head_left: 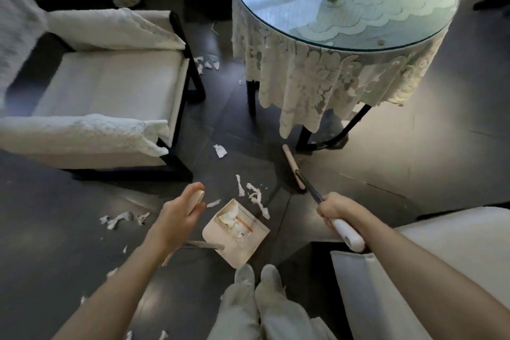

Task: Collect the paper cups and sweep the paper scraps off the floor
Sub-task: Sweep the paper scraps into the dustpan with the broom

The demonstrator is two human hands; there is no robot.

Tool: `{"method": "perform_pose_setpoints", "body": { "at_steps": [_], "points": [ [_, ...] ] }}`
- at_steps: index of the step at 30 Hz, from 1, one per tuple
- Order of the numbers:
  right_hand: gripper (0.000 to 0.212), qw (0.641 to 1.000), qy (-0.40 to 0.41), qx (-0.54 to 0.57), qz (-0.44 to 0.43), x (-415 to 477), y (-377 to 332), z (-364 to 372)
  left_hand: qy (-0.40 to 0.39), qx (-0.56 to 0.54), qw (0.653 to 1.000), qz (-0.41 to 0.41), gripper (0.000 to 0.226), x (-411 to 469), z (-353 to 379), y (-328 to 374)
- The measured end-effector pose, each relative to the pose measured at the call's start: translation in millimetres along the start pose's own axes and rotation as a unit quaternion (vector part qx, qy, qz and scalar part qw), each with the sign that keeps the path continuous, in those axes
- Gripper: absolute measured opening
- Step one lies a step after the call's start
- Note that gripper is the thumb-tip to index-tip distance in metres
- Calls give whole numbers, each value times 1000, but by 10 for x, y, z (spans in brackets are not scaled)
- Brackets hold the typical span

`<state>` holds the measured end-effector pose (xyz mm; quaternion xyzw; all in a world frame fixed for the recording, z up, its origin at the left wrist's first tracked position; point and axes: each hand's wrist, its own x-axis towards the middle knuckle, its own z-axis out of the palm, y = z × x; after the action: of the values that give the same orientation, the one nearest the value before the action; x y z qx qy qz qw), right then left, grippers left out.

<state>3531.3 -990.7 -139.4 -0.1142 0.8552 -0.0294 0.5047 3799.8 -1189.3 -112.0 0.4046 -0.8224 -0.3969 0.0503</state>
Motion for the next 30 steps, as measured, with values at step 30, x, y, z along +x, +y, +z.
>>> {"method": "perform_pose_setpoints", "body": {
  "at_steps": [30],
  "points": [
    [26, 942, 32, -285, -173, 914, -2083, 222, 247, 26, 952, -176, 37, -1040, -393, -980]
  ]
}}
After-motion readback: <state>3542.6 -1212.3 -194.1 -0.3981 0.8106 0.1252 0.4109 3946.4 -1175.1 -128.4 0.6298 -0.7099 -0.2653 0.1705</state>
